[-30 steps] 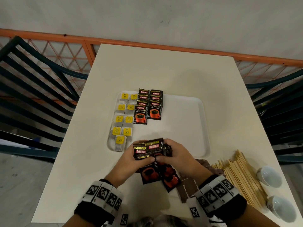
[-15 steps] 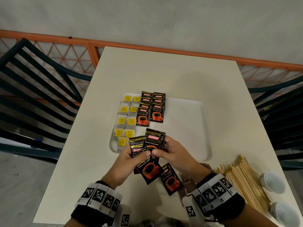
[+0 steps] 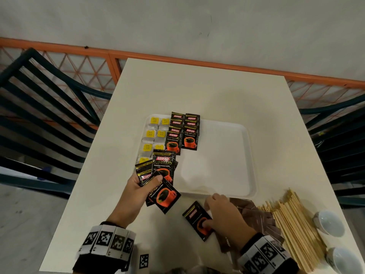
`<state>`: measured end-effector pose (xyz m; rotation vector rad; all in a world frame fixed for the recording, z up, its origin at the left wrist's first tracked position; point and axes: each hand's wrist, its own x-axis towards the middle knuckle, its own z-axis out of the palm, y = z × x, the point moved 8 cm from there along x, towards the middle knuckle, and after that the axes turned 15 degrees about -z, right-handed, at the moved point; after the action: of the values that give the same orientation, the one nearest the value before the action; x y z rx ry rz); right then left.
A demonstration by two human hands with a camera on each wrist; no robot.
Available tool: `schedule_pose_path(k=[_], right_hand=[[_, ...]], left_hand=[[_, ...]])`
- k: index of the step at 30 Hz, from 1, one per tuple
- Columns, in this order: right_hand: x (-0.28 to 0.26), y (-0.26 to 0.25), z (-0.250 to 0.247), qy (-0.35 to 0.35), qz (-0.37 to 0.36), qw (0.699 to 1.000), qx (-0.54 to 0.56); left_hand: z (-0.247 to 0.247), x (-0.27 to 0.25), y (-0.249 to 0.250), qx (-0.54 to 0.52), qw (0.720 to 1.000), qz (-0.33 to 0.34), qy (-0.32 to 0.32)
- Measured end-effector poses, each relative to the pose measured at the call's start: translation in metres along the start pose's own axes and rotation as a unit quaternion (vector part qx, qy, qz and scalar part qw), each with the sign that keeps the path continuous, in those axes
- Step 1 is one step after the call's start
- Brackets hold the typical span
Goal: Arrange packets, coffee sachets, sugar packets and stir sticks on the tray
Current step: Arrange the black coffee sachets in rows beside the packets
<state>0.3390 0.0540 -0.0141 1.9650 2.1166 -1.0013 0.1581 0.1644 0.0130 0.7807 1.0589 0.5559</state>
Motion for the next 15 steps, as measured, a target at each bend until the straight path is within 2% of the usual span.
schedule_pose_path(k=[4,8,13,15], right_hand=[[0.006,-0.003,0.004,0.019,-0.036,0.994,0.102],[0.007,-0.007,-0.026,0.021,-0.1,0.97,0.221],[0.007,-0.012,-0.061,0.096,-0.103,0.897,0.418],[0.01,-0.018,-0.066,0.132,-0.098,0.844,0.511]], left_hand=[[0.0,-0.001,-0.004,0.016,1.0,-0.009,0.001],[-0.005,-0.004,-0.008,0.024,0.999,-0.017,0.015],[0.0,-0.003,-0.003,0.035,0.999,-0.012,0.015],[0.004,-0.003,0.001,0.041,0.999,-0.006,0.015]])
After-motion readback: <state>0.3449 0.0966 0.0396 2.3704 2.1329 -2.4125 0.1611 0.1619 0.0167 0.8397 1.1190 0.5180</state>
